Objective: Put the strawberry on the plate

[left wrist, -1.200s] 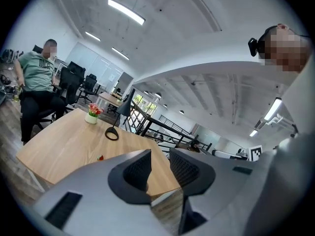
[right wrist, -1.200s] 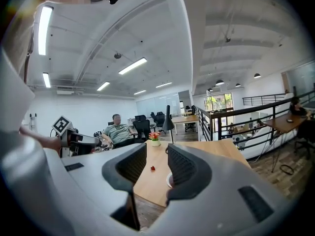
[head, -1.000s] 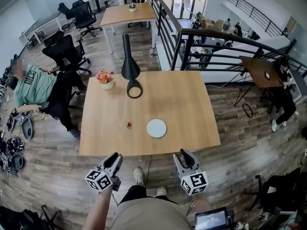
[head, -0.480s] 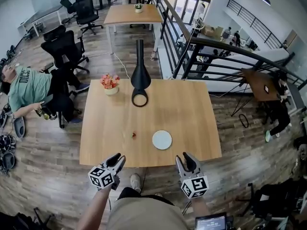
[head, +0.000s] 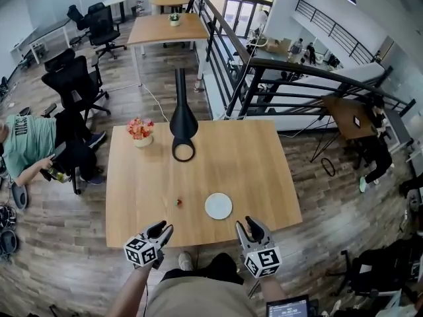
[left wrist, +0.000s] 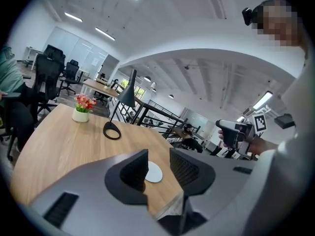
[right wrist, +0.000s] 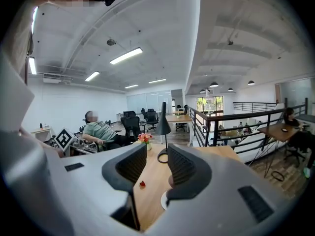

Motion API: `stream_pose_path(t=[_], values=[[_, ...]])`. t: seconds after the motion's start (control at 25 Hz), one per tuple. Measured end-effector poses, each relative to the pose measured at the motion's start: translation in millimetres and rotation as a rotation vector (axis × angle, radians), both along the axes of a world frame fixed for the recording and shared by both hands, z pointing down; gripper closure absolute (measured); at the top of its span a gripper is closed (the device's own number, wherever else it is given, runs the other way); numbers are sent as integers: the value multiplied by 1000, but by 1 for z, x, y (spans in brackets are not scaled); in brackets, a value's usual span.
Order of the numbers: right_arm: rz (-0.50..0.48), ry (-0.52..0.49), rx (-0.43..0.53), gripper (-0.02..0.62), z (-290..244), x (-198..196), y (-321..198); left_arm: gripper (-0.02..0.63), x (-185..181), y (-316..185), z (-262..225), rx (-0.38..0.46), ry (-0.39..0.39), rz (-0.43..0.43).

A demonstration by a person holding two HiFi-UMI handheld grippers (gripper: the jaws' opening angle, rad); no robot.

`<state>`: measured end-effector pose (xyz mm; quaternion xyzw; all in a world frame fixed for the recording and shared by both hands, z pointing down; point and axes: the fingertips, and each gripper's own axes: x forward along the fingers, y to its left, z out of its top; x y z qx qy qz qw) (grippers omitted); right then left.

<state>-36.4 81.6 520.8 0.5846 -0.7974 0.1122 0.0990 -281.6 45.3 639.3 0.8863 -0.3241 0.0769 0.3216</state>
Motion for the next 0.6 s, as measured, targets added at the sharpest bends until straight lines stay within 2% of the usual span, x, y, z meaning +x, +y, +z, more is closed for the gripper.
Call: stream_pose_path(t=[0.24,0.36,0.6], values=[[-26,-19,1,458,6,13,-35,485,8,-31,16,-16,-62,-7],[-59,-28,-18,457,15,24,-58,485,16,-49,18,-26,-86,-36],[-131,-54,-26,459,18,44,-113,485,36,-82,11,-50,-88,-106]])
